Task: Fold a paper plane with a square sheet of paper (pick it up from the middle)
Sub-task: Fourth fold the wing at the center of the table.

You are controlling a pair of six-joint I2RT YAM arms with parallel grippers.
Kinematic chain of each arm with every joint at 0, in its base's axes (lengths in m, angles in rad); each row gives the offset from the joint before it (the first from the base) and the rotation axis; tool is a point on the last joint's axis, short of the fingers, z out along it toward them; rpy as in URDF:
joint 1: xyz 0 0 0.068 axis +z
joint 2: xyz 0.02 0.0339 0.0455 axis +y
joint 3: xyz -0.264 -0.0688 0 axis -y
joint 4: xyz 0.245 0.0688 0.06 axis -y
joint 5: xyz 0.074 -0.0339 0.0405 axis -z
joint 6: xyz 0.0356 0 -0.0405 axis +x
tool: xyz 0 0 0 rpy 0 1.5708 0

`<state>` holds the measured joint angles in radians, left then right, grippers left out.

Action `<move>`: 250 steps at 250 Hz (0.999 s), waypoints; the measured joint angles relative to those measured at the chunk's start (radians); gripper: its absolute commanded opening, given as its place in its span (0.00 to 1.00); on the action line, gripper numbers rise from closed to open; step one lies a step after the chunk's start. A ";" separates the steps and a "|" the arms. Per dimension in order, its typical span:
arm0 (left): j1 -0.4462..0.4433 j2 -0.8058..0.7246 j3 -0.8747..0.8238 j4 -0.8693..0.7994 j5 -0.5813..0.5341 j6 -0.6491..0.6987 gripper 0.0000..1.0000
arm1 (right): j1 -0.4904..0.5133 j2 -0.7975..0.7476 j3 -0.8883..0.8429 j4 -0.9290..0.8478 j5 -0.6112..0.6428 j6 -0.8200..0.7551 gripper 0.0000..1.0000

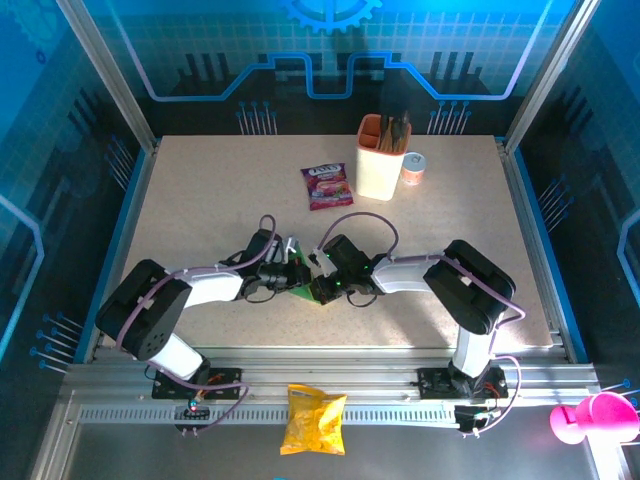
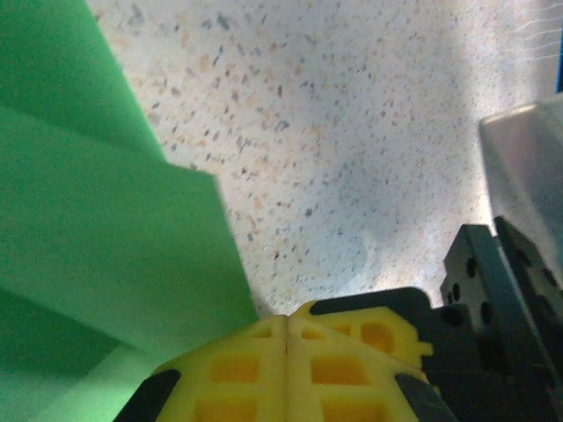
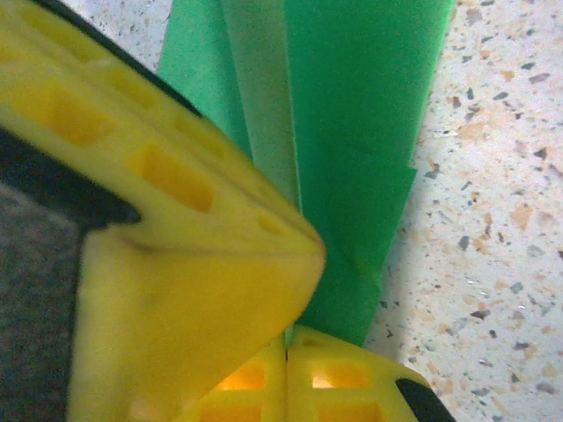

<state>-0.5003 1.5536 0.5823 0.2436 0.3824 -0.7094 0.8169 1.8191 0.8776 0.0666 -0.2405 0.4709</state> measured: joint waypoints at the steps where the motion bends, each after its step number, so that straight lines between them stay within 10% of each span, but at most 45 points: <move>1: 0.000 0.000 0.000 0.002 0.000 0.000 0.00 | 0.000 0.000 0.000 0.000 0.000 0.000 0.00; 250: 0.102 0.127 0.061 0.024 -0.053 0.017 0.00 | -0.002 0.010 0.002 0.022 -0.015 0.003 0.00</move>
<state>-0.3981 1.6810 0.6430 0.2672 0.3294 -0.6926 0.8150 1.8294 0.8791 0.0883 -0.2558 0.4744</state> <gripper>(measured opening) 0.051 0.061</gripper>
